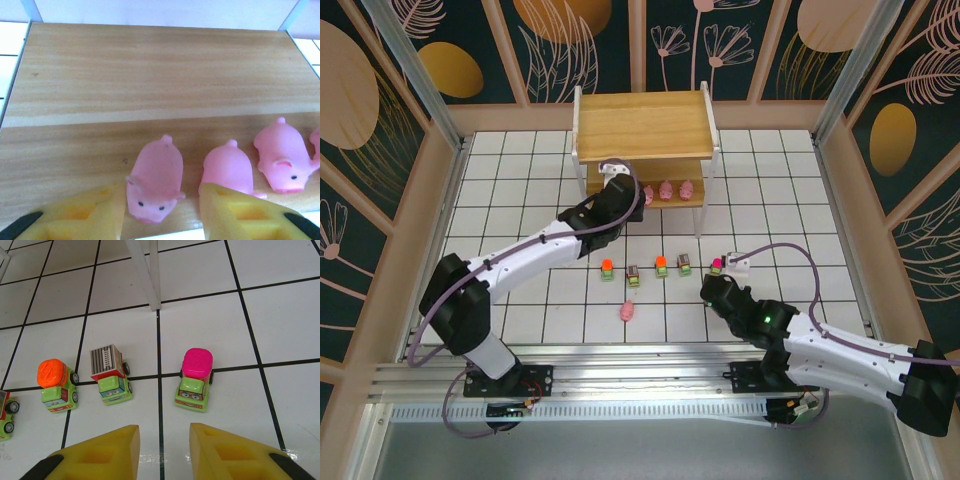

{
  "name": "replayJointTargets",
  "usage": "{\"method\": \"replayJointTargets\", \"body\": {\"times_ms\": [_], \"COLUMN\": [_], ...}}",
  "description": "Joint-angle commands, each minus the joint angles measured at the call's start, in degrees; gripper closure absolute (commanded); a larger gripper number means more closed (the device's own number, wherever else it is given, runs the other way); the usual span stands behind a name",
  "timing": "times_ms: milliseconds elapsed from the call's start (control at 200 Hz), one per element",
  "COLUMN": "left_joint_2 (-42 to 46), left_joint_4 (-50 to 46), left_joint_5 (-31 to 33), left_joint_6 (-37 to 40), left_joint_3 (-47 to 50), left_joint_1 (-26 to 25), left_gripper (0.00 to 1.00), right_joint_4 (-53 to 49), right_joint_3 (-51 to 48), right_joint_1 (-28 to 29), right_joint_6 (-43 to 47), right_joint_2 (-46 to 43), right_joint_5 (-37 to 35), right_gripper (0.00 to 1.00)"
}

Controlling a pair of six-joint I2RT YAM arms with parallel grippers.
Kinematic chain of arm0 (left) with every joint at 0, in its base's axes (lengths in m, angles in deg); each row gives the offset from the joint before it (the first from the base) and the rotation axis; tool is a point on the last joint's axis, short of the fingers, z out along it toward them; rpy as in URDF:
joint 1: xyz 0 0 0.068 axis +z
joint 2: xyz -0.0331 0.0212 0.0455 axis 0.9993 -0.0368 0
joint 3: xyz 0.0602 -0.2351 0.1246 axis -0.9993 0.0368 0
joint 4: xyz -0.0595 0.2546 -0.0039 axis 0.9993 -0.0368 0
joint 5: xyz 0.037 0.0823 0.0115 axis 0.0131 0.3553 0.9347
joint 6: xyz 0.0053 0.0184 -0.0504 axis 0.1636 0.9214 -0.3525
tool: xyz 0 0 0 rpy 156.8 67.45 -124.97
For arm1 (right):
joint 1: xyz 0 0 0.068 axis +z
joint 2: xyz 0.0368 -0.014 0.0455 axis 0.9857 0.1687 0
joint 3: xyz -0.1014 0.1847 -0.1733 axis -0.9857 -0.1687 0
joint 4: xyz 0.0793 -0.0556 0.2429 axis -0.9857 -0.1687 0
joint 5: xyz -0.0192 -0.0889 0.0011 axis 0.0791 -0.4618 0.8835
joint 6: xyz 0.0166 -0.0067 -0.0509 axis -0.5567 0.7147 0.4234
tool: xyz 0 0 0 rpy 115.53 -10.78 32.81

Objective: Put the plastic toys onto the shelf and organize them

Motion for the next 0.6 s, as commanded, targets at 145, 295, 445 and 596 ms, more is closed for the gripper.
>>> {"method": "replayJointTargets", "body": {"times_ms": [145,295,445,596], "left_joint_2": [3.5,5.98,8.51,10.17], "left_joint_4": [-0.13,-0.27,-0.66,-1.23], "left_joint_5": [2.4,3.39,4.19,5.84], "left_joint_6": [-0.3,-1.77,-2.89,-3.47], "left_joint_3": [1.32,4.45,7.74,10.52], "left_joint_1": [-2.15,-3.56,-4.96,-7.55], "left_gripper": [0.56,0.56,0.56,0.55], "right_joint_4": [0.06,0.06,0.06,0.15], "right_joint_3": [-0.8,-0.79,-0.8,-0.73], "right_joint_1": [0.54,0.67,0.77,0.89], "right_joint_6": [-1.27,-1.19,-1.21,-1.22], "right_joint_2": [-0.63,-0.65,-0.65,-0.65], "right_joint_5": [-2.48,-2.5,-2.58,-2.6], "right_gripper": [0.68,0.68,0.68,0.68]}}
